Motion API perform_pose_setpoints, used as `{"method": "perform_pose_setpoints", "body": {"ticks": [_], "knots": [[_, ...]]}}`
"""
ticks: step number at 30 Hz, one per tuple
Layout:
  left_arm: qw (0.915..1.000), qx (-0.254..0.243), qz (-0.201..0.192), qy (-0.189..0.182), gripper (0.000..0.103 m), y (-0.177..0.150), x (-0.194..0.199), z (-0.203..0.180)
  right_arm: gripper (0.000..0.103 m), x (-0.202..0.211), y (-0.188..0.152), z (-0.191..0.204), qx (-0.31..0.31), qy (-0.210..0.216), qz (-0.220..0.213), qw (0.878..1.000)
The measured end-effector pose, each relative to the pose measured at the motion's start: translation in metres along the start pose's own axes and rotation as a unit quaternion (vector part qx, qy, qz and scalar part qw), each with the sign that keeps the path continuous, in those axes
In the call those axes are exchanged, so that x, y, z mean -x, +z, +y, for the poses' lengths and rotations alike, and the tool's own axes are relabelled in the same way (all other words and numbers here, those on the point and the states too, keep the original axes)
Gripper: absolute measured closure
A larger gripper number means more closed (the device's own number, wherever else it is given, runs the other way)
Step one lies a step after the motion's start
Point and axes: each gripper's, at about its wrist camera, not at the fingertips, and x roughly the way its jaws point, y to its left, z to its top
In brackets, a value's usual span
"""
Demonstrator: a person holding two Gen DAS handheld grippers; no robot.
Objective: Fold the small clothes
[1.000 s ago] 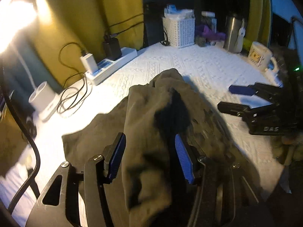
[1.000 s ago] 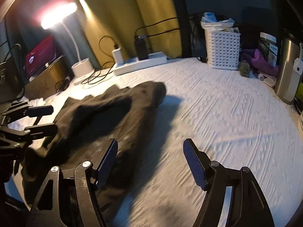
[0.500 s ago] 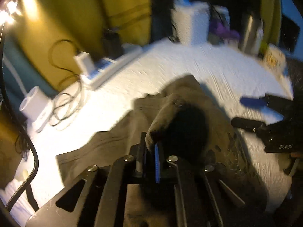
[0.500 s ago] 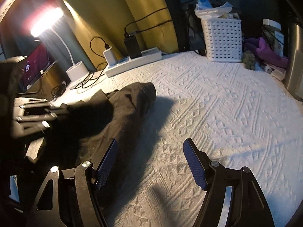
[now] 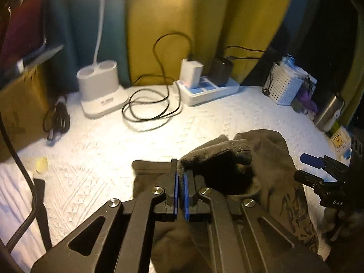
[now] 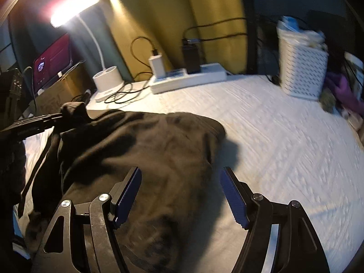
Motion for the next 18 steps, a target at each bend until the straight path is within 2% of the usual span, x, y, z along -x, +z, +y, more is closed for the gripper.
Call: {"method": "perform_pose_setpoints", "body": {"ticks": [4, 7, 10, 11, 13, 14, 15, 18], "knots": [[0.9994, 0.028, 0.019, -0.011, 0.1, -0.011, -0.011, 0.021, 0.03, -0.012, 0.01, 0.026, 0.02, 0.006, 0.005, 1.0], [0.9973, 0.046, 0.054, -0.02, 0.097, -0.021, -0.024, 0.034, 0.03, -0.027, 0.011, 0.038, 0.027, 0.004, 0.021, 0.999], [0.9976, 0.035, 0.059, 0.004, 0.094, -0.02, -0.03, 0.036, 0.03, -0.04, 0.007, 0.043, 0.03, 0.001, 0.039, 0.999], [0.9981, 0.028, 0.055, 0.007, 0.091, -0.019, -0.029, 0.037, 0.03, -0.042, 0.006, 0.043, 0.031, -0.001, 0.044, 0.999], [0.9989, 0.018, 0.043, -0.001, 0.077, -0.015, -0.026, 0.036, 0.03, -0.044, 0.006, 0.043, 0.031, -0.004, 0.047, 0.998], [0.9992, 0.011, 0.039, -0.006, 0.064, -0.012, -0.026, 0.035, 0.03, -0.043, 0.006, 0.043, 0.03, -0.004, 0.047, 0.998], [0.9993, 0.002, 0.036, -0.009, 0.057, -0.01, -0.026, 0.033, 0.03, -0.043, 0.007, 0.042, 0.029, -0.005, 0.045, 0.999], [0.9994, -0.017, 0.031, 0.003, 0.057, -0.002, -0.033, 0.029, 0.03, -0.045, 0.01, 0.041, 0.026, -0.009, 0.044, 0.999]]}}
